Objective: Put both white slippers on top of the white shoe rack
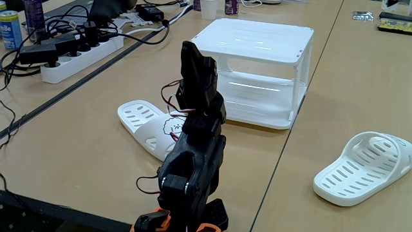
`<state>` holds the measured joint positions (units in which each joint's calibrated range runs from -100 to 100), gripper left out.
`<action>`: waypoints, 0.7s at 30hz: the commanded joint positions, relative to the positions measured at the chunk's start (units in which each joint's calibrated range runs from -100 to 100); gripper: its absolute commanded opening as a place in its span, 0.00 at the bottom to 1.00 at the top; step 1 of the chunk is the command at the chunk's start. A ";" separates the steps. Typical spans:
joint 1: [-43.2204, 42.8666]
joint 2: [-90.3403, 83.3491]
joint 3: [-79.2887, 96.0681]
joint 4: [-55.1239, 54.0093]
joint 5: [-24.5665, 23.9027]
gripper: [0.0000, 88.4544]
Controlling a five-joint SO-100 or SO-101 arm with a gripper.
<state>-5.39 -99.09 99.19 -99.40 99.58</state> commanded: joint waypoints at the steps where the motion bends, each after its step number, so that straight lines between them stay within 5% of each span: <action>1: 0.21 0.19 0.27 -0.08 0.42 0.01; 21: 0.54 1.03 0.00 4.83 0.42 0.01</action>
<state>-5.09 -99.09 99.19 -98.71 99.58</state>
